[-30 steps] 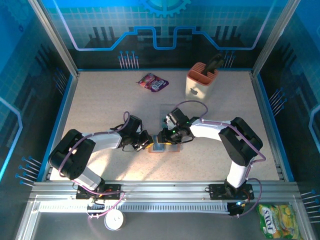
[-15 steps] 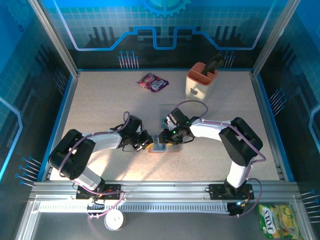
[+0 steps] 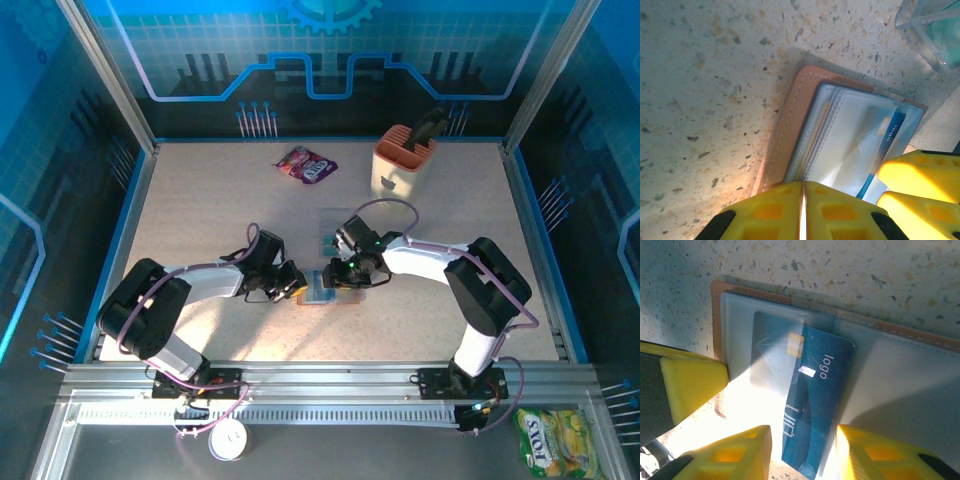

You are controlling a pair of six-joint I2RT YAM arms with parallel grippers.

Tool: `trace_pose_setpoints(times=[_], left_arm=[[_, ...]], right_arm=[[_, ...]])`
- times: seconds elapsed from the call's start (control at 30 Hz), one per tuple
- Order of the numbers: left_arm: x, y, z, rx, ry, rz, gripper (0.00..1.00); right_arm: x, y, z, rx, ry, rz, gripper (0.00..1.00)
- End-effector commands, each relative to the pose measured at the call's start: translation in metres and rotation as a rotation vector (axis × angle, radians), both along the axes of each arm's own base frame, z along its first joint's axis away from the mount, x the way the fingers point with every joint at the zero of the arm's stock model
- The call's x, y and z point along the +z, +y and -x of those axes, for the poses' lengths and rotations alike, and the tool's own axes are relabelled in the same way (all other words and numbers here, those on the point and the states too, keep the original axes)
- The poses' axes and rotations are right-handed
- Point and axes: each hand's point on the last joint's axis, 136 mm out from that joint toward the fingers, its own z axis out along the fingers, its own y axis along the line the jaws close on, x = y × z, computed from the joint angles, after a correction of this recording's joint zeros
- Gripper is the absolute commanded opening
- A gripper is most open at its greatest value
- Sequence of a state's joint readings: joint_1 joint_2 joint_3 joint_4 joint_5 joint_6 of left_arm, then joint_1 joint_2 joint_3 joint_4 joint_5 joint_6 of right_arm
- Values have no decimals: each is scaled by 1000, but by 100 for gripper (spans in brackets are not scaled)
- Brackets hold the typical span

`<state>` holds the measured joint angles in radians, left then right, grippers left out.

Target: Take the credit cards out of the card holder

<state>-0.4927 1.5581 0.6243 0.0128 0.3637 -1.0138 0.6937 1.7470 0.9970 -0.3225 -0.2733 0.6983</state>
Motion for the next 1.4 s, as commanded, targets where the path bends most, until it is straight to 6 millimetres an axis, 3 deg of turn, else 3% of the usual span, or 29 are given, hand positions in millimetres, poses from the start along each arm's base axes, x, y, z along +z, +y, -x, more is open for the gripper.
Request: trace_pose_setpoints(times=[0.0,0.53,0.8,0.97,1.37], left_arm=[[-8,10,9,-1,21,-34,11],[21,2,-3,-17,-42,-6,10],[28,-18,-10,-57,-61,8,10],[23,-29,-11,-81,-50,-1,10],[3,-21,-4,-85,-8,-59,9]], right_arm=[[14,4,-1,19,-29,-4,40],[21,5,-2,12,-47,-23,40],[19,3,-1,8,-42,-27,40],[18,-2,0,-1,-40,-27,40],[19,-3,0,-3,-38,-36,40]])
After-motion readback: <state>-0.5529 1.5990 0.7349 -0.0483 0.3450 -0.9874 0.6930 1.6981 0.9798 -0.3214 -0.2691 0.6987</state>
